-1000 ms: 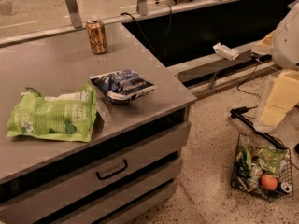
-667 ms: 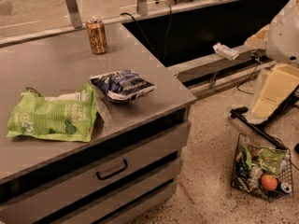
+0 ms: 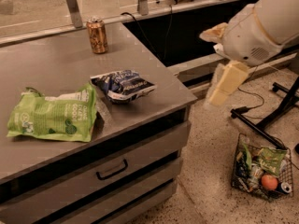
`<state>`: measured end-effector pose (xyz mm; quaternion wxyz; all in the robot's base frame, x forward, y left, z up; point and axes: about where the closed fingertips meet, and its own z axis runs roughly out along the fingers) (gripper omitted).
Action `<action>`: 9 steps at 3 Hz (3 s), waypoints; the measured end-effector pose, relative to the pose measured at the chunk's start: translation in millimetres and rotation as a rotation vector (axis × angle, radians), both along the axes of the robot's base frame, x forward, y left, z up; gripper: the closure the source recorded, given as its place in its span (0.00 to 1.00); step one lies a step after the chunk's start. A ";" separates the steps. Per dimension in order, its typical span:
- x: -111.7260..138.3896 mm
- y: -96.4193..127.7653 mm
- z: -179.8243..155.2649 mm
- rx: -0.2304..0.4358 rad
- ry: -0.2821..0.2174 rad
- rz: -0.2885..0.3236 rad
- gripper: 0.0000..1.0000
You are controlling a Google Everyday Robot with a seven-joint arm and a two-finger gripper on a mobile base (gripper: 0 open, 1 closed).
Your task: Move blue chip bag near orange can
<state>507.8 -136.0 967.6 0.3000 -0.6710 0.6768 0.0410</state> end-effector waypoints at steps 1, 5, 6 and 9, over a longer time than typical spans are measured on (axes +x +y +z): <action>11.6 35.4 -19.4 0.021 -0.060 0.098 0.00; 59.6 126.2 -70.5 0.003 -0.162 0.263 0.00; 69.9 145.7 -90.0 0.017 -0.147 0.291 0.07; 79.5 171.1 -102.2 0.270 -0.015 0.265 0.77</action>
Offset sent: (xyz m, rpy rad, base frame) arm 0.0093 0.0278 -0.0153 0.0198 -0.0439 0.0765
